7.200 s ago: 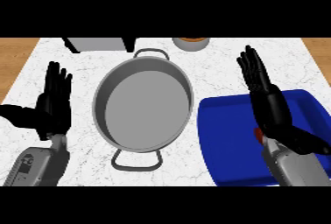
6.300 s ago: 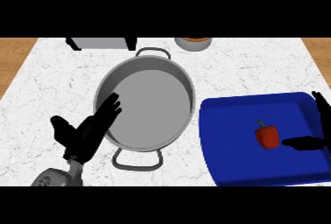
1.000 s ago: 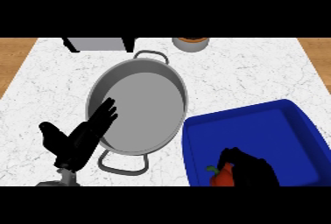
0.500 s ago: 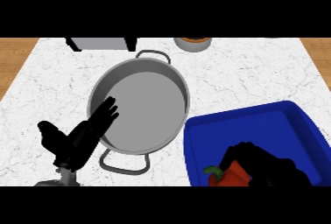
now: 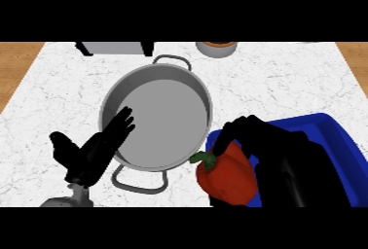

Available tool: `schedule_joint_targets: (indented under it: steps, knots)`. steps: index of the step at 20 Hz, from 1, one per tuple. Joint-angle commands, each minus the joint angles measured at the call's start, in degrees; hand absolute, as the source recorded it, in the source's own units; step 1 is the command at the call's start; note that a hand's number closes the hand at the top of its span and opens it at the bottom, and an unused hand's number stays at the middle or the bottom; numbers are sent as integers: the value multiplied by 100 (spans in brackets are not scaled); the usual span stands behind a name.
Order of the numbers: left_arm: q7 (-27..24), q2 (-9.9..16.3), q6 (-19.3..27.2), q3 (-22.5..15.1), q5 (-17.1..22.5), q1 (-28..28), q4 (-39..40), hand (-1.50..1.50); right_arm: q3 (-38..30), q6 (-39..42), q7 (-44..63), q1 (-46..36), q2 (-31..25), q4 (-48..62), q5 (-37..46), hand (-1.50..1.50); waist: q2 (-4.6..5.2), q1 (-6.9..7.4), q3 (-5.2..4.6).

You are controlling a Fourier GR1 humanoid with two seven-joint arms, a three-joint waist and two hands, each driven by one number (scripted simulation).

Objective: Pick the bell pepper from the tray and place it in the pot

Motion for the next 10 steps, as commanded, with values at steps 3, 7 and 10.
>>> schedule_joint_targets:
  steps: [3, 7, 10]
  knots:
    - [-47, -28, 44, -57, -152, 73, -10, 0, -688, -220, 877, -1691, 84, 1374, -1073, 150, -4, 24, 2]
    - [239, -32, 20, -4, 26, 54, -225, 0, -1076, -715, 136, -2203, 86, 2562, -1221, 150, 3, 23, 6]
    - [357, 46, -77, 106, 162, -144, -237, 0, -1238, -1028, -451, -2645, 86, 3749, -1240, 150, 22, 64, 6]
